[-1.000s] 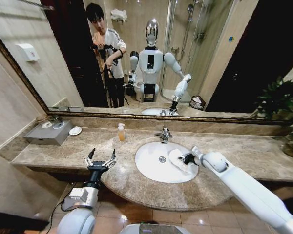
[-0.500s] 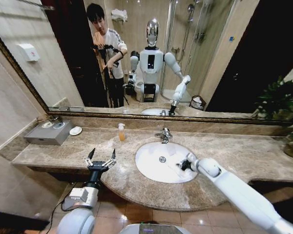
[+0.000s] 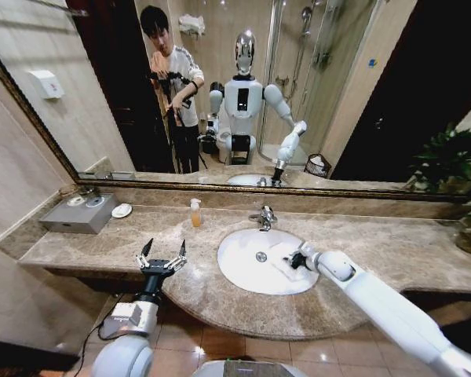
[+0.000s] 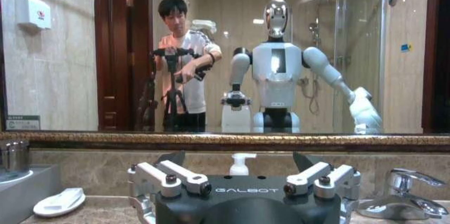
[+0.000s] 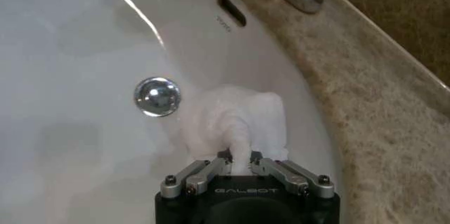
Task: Pick up the towel from the sink counter and wipe the mirror surface.
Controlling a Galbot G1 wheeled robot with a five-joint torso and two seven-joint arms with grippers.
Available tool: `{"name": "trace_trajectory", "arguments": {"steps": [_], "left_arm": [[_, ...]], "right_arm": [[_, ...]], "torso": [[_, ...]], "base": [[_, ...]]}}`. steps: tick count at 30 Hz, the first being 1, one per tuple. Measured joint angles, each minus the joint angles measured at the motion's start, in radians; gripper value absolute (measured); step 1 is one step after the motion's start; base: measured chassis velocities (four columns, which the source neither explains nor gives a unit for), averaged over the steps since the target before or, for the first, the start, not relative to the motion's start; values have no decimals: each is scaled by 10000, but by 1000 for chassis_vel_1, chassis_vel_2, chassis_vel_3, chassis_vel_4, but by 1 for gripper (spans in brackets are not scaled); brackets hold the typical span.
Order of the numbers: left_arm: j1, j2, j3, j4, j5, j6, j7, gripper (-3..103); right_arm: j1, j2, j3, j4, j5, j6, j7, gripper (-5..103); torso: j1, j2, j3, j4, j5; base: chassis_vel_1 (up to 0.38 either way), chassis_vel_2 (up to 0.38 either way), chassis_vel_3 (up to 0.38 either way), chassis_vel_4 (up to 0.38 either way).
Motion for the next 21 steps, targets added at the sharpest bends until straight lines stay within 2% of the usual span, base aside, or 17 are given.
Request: {"name": "trace_trajectory", "arguments": {"steps": [5, 9, 14, 17, 21], "left_arm": [[0, 0, 0, 0, 0, 0, 0, 100], [0, 0, 0, 0, 0, 0, 0, 100], [0, 0, 0, 0, 0, 0, 0, 100], [0, -1, 0, 0, 0, 0, 0, 100], [0, 0, 0, 0, 0, 0, 0, 100]], "right_arm": [[-335, -210, -119, 474, 5, 83, 169, 9], [-987, -696, -471, 1603, 257, 17, 507, 9], [-1517, -1206, -659, 2896, 753, -376, 611, 9], [-1428, -1250, -664, 2963, 795, -519, 468, 9], [-756, -1013, -643, 2114, 780, -355, 459, 9]], "torso": [[0, 0, 0, -1, -9], [0, 1, 0, -6, -7], [-1, 1, -1, -3, -6], [-1, 1, -1, -3, -8], [0, 1, -1, 0, -2]], "base": [[0, 0, 0, 0], [0, 0, 0, 0], [0, 0, 0, 0], [0, 0, 0, 0], [0, 0, 0, 0]]}}
